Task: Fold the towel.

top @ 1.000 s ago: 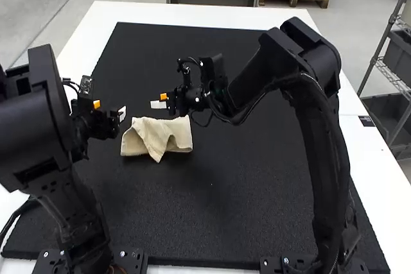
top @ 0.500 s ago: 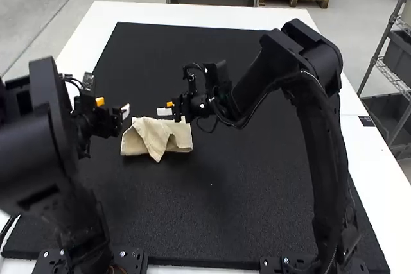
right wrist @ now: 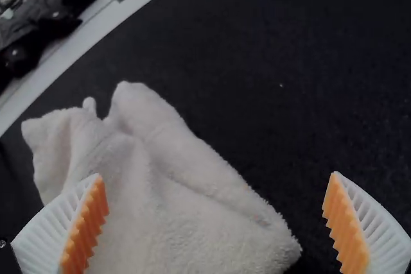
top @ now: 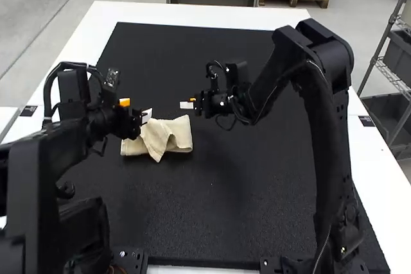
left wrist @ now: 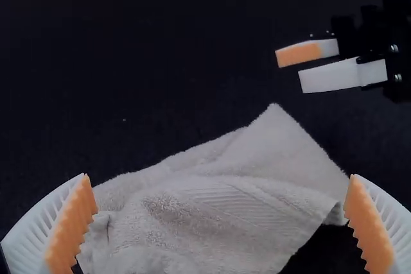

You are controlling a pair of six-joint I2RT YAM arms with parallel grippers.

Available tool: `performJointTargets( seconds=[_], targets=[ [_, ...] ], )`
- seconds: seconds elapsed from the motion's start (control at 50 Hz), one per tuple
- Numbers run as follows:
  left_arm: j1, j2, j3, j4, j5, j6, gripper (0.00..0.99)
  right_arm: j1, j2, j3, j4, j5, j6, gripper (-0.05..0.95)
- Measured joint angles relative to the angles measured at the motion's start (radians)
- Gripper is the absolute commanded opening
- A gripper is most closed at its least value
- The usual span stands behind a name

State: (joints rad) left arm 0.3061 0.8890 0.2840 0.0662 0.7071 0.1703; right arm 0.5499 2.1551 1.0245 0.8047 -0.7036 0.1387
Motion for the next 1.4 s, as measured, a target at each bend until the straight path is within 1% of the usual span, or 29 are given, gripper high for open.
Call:
performJointTargets(
  seconds=[0.08, 0.2, 0.38, 0.46, 0.58, 0.7, 0.88, 1.04, 1.12, 1.4],
  targets=[
    [-0.01, 0.005, 0.009, -0.023, -0.032, 0.005, 0.864, -0.016, 0.0, -0.014, 0.007, -0.006, 0.0, 0.77],
    [-0.012, 0.056, 0.032, -0.03, -0.075, 0.029, 0.864, -0.036, -0.006, -0.032, 0.014, -0.015, 0.0, 0.77],
    [-0.012, 0.233, 0.085, -0.073, -0.106, 0.078, 0.862, -0.06, -0.033, -0.059, 0.037, -0.021, 0.0, 0.77],
    [-0.008, 0.287, 0.111, -0.113, -0.113, 0.1, 0.862, -0.067, -0.039, -0.064, 0.045, -0.025, 0.0, 0.77],
    [0.0, 0.316, 0.15, -0.175, -0.117, 0.129, 0.862, -0.08, -0.039, -0.082, 0.059, -0.027, 0.0, 0.77],
    [0.002, 0.316, 0.182, -0.24, -0.117, 0.152, 0.862, -0.098, -0.039, -0.091, 0.063, -0.032, 0.0, 0.77],
    [0.001, 0.307, 0.231, -0.363, -0.117, 0.182, 0.862, -0.109, -0.039, -0.095, 0.08, -0.034, 0.0, 0.77],
    [0.001, 0.261, 0.248, -0.422, -0.117, 0.201, 0.862, -0.109, -0.039, -0.103, 0.093, -0.035, 0.0, 0.77],
    [0.002, 0.255, 0.274, -0.465, -0.116, 0.216, 0.862, -0.109, -0.039, -0.109, 0.1, -0.038, 0.0, 0.77],
    [0.001, 0.256, 0.328, -0.617, -0.117, 0.298, 0.833, -0.109, -0.039, -0.122, 0.119, -0.042, 0.0, 0.77]
  ],
)
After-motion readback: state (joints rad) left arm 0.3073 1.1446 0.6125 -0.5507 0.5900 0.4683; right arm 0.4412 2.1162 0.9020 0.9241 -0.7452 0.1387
